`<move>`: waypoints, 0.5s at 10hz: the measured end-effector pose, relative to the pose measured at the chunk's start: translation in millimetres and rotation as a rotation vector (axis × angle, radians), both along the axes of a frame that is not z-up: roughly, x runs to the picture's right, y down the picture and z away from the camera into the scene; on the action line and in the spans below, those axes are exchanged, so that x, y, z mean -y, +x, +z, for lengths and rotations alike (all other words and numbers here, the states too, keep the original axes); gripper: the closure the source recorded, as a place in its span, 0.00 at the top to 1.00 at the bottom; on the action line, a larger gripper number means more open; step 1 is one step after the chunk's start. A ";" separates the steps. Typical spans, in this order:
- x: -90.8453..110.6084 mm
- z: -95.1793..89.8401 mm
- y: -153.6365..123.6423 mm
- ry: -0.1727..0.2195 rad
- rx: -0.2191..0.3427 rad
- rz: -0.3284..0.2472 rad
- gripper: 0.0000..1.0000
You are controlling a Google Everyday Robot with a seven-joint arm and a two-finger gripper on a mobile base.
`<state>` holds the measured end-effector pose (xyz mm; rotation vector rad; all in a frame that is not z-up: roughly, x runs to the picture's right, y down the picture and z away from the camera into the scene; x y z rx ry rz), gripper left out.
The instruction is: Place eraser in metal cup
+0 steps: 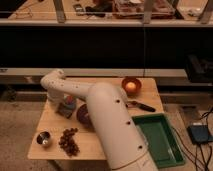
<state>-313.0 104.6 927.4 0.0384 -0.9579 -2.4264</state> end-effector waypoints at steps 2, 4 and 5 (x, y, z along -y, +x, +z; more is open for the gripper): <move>0.1 -0.7 0.0 0.000 0.000 -0.001 0.05; -0.9 -1.5 -0.9 -0.003 0.001 -0.002 0.05; -3.8 -4.0 -3.6 -0.012 0.003 -0.006 0.05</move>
